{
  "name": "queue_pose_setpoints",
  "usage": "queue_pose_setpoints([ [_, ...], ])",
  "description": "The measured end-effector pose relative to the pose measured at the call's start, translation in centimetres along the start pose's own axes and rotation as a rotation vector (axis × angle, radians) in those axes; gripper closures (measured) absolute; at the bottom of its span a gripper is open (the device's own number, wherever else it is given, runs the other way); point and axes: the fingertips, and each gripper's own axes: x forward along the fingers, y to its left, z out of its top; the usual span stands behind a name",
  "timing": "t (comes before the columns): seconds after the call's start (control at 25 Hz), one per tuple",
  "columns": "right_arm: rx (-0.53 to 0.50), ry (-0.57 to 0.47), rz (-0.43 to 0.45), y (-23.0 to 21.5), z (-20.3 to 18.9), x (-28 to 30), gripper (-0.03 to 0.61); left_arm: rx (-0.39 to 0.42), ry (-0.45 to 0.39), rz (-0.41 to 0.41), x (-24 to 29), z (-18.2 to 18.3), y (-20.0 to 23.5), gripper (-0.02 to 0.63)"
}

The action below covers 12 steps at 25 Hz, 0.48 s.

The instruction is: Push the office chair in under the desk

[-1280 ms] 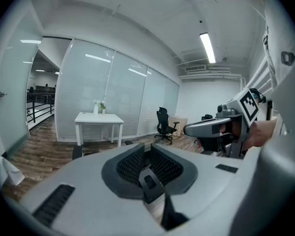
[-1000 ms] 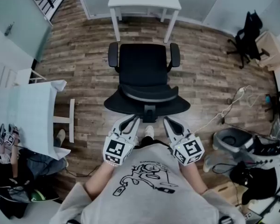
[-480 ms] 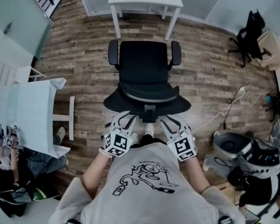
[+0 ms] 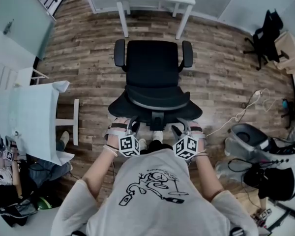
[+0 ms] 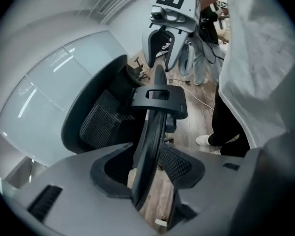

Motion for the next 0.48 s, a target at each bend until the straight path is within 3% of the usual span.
queue_pose_setpoints([
  [0.2, -0.061, 0.072, 0.054, 1.0, -3.1, 2.9, 0.368, 0.107, 0.071, -0.026, 1.4, -1.7, -1.3, 0.437],
  [0.48, -0.056, 0.073, 0.047, 1.2, -4.2, 4.5, 0.37, 0.107, 0.093, -0.032, 2.8, -2.7, -1.6, 0.456],
])
